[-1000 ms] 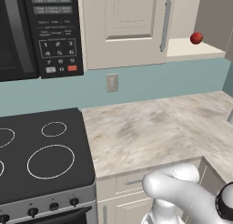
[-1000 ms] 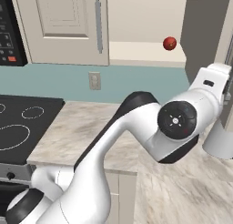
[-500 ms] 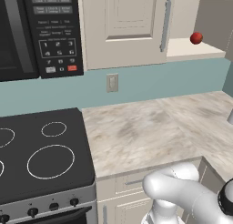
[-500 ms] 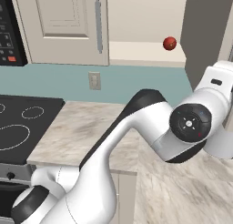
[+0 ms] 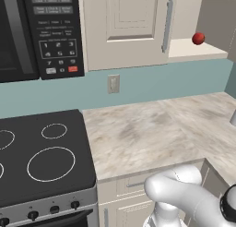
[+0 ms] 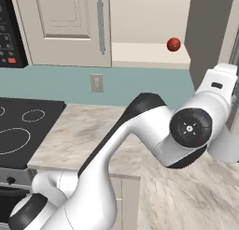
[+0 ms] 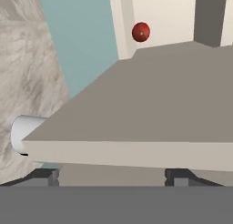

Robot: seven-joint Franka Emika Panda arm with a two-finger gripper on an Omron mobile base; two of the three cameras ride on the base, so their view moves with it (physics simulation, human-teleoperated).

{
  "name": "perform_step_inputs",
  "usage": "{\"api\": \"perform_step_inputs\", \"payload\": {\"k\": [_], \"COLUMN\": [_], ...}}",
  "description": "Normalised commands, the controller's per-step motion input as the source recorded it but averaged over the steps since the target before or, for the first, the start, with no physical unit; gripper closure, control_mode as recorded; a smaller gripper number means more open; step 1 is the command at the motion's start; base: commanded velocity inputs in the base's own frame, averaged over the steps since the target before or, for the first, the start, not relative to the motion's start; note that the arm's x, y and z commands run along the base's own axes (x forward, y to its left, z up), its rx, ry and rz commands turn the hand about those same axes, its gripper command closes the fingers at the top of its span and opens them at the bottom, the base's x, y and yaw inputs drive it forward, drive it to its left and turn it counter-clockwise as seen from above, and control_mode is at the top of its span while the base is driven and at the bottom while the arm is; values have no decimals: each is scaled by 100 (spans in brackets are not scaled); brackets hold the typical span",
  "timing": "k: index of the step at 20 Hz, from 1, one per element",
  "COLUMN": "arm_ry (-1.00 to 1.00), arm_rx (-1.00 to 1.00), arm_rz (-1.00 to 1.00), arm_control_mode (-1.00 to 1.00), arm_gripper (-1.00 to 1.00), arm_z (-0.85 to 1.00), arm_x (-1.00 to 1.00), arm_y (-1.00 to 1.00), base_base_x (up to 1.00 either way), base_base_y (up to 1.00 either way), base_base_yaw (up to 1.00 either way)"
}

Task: Pick the avocado and bread from the counter and place them on the plate. Then pick the jam from the cabinet and place it next to the plate. Lastly close the cabinet door.

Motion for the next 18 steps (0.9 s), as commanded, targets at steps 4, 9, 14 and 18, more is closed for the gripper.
{"api": "perform_step_inputs", "payload": {"k": [4, 9, 14, 18], "arm_ry": [0, 0, 0, 0], "arm_rx": [0, 0, 1, 2], "arm_rz": [1, 8, 13, 20], "arm_control_mode": [-100, -100, -100, -100], "arm_gripper": [-100, -100, -100, -100], "arm_z": [-27, -29, -26, -20], "arm_x": [62, 89, 100, 100], "arm_y": [43, 31, 28, 35], "base_base_x": [0, 0, 0, 0], "base_base_y": [0, 0, 0, 0], "base_base_yaw": [0, 0, 0, 0]}}
